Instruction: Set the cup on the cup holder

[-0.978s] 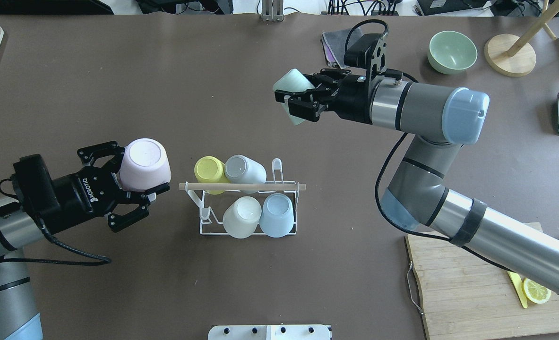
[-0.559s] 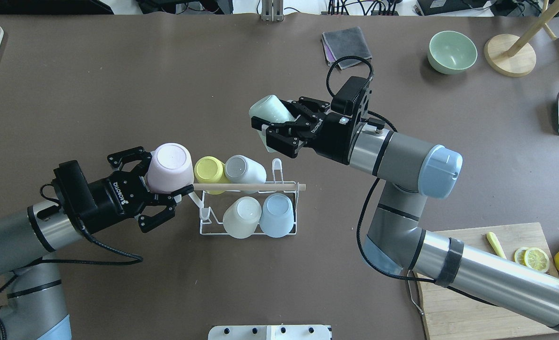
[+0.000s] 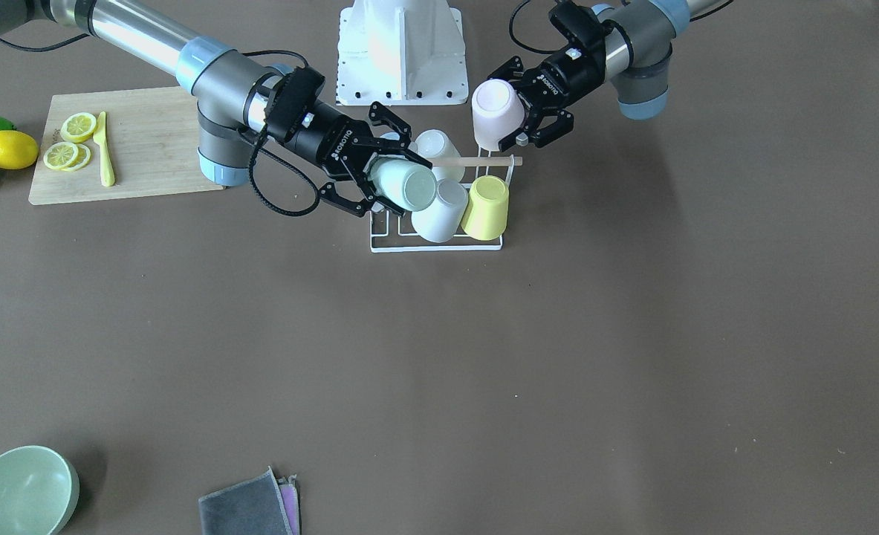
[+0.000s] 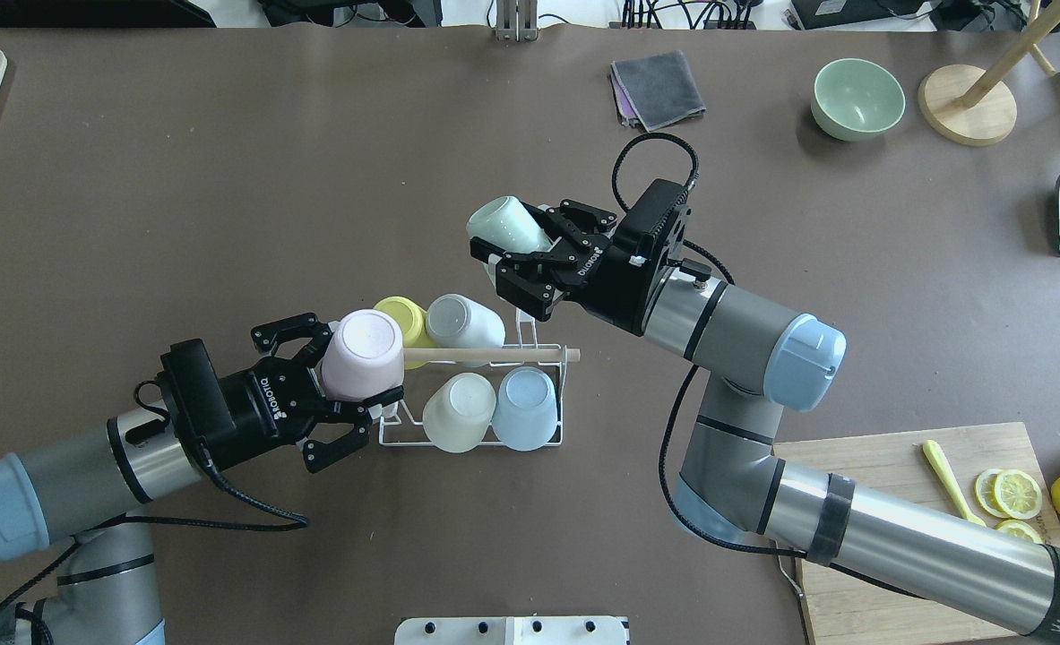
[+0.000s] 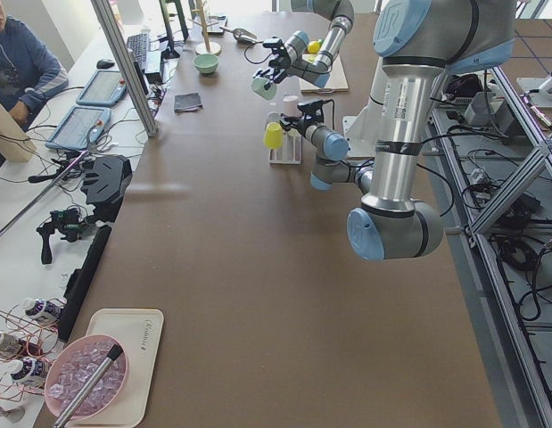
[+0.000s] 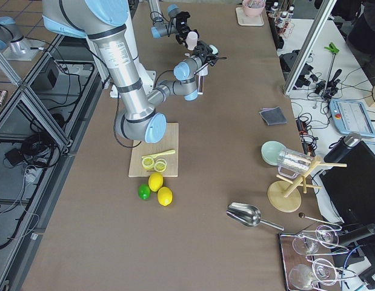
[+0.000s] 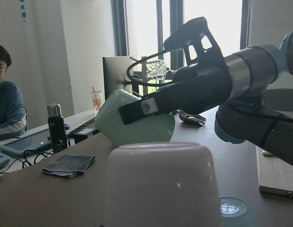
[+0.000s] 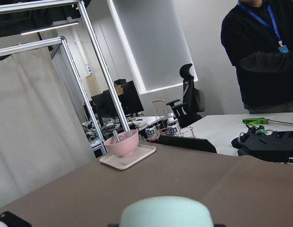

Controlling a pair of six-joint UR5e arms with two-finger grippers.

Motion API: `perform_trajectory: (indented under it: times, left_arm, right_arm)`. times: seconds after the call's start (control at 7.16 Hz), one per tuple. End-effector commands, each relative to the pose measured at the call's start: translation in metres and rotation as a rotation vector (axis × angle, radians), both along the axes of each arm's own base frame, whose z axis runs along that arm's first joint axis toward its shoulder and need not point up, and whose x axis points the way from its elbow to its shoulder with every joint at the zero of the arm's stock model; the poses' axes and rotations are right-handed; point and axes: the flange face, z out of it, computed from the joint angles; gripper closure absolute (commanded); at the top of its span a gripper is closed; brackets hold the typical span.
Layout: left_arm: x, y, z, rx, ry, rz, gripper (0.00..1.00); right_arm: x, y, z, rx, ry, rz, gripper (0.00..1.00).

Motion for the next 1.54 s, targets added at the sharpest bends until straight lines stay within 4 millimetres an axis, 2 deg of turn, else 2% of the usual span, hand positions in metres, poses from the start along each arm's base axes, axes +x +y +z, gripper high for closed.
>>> perform_trajectory:
  times: [0.0,0.42,0.98,1.4]
  left_arm:
    - [0.004,0.007,0.004,0.009,0.024,0.014,0.24]
    - [0.016,0.015,0.013,-0.009,0.011,0.026,0.21]
    - [0.016,0.014,0.02,-0.014,0.017,0.01,0.21]
    - [0.016,0.014,0.021,-0.016,0.019,0.006,0.21]
  right_arm:
    - [-0.024,-0.006,0.0,-0.003,-0.008,0.027,1.0]
    - [-0.033,-0.002,0.007,-0.008,0.003,0.017,1.0]
    - [-0.033,0.026,0.036,0.056,-0.011,0.01,1.0]
    - [-0.028,0.019,0.036,0.056,-0.011,0.022,1.0]
